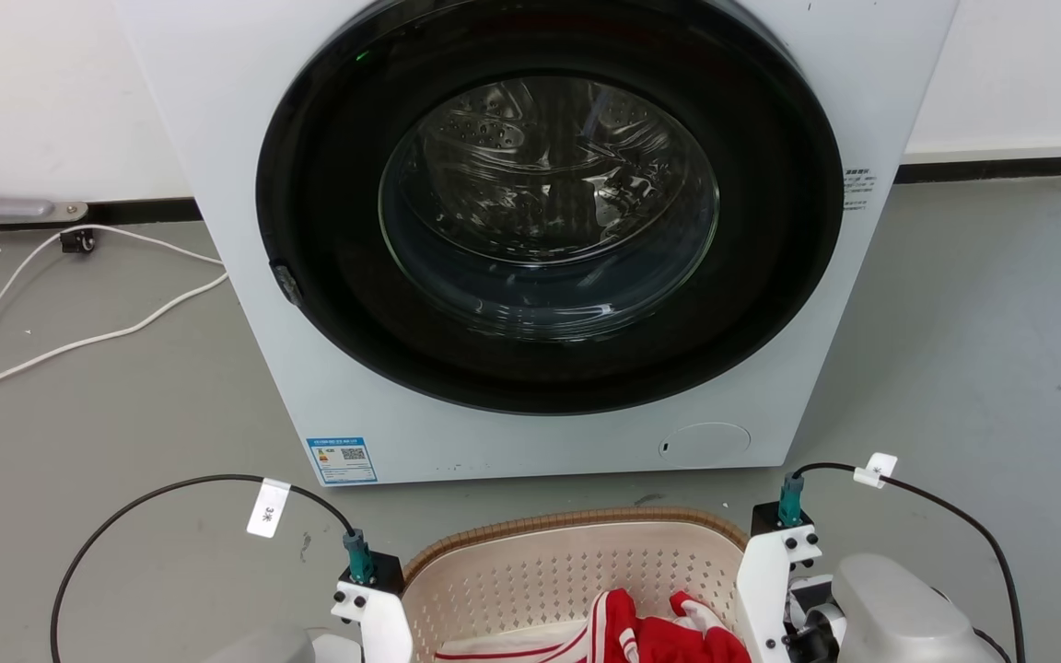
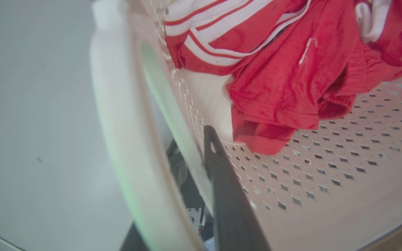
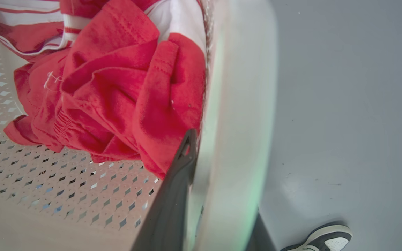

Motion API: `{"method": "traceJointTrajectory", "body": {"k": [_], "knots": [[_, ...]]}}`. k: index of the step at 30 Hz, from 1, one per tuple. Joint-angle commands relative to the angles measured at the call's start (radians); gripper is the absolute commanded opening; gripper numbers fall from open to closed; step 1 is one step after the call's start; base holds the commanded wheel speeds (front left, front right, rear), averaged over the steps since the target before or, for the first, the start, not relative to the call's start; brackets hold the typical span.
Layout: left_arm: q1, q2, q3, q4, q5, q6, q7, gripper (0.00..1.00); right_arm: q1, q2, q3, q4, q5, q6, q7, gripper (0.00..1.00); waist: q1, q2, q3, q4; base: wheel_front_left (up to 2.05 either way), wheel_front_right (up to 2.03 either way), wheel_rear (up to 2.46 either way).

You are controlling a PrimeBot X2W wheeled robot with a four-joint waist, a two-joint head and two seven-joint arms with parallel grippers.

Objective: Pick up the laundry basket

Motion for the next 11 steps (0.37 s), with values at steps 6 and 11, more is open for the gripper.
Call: {"method": "traceJointTrajectory", "body": {"k": [6,11], "knots": [[0.002,0.010,-0.011,0.006,0.009,-0.011,0.014,0.00,-0.032,-0.016,0.008,0.003,-0.011,-0.001,-0.010,0.00,0.0000,0.0000,-0.002,-0.002,0.00,0.00,0.00],[0.006,0.008,-0.011,0.010,0.004,-0.011,0.010,0.00,-0.038,-0.017,0.002,0.010,-0.020,-0.001,-0.009,0.00,0.0000,0.0000,-0.004,-0.004,0.00,0.00,0.00]]}}
